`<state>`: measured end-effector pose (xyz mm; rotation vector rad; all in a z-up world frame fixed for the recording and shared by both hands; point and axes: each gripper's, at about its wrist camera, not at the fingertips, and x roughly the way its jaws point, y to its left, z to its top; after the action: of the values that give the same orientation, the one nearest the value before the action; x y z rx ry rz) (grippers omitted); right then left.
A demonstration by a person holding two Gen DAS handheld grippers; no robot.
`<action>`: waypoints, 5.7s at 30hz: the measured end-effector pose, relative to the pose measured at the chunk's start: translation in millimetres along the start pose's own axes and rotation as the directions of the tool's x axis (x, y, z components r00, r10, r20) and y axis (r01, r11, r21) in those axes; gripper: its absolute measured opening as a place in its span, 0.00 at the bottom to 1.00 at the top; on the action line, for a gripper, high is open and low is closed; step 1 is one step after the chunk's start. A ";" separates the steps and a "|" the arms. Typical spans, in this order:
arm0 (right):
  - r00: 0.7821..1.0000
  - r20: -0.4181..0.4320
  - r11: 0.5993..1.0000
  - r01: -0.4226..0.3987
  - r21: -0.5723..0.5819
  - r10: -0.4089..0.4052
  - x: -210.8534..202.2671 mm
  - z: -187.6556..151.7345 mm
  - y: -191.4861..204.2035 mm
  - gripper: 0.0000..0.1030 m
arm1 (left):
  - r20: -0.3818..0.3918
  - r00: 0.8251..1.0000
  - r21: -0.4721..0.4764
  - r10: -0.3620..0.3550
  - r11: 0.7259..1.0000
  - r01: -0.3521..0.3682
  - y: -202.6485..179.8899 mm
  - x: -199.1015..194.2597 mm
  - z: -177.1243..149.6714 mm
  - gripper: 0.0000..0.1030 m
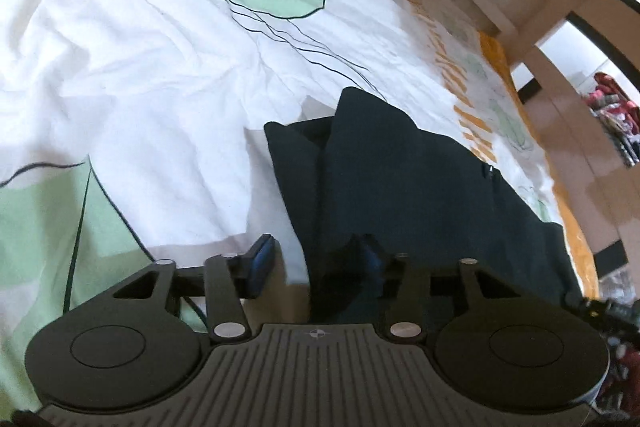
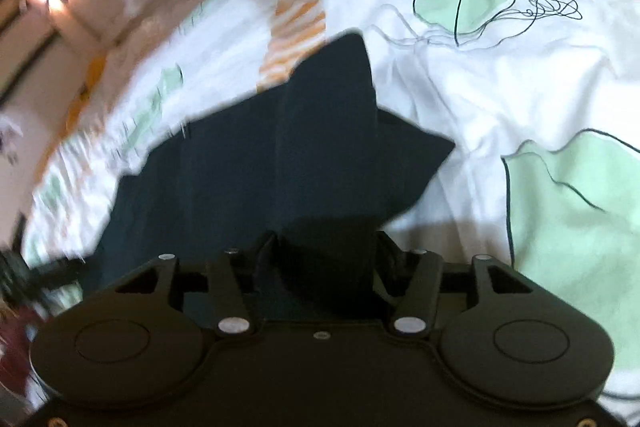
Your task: Fold large clothes
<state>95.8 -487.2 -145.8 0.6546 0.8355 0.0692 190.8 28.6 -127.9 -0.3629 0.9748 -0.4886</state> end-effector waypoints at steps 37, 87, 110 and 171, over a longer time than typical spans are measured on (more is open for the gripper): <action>0.997 -0.049 0.997 0.063 -0.038 -0.064 -8.3 1.0 -18.1 0.98 | 0.225 0.974 0.192 0.039 0.978 -0.083 -117.4 -47.8 -25.1 0.94; 0.997 -0.025 0.997 0.072 -0.030 -0.072 5.5 -16.3 -14.6 1.00 | 0.223 0.941 0.418 0.253 0.848 -0.327 -207.6 85.5 -78.7 1.00; 0.997 -0.024 0.997 0.073 -0.040 -0.074 4.8 -16.9 -11.8 1.00 | 0.263 0.959 0.387 0.103 0.900 -0.203 -210.0 26.3 -127.2 0.51; 0.995 0.007 0.993 -0.095 -0.077 0.095 -48.5 31.1 128.0 0.27 | 0.264 0.961 0.089 -0.085 0.994 0.064 -160.4 24.4 -143.9 0.15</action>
<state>109.3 -415.0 -26.1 0.6222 0.7872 0.1826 42.6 -129.3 -138.7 -0.3843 0.6796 -0.5303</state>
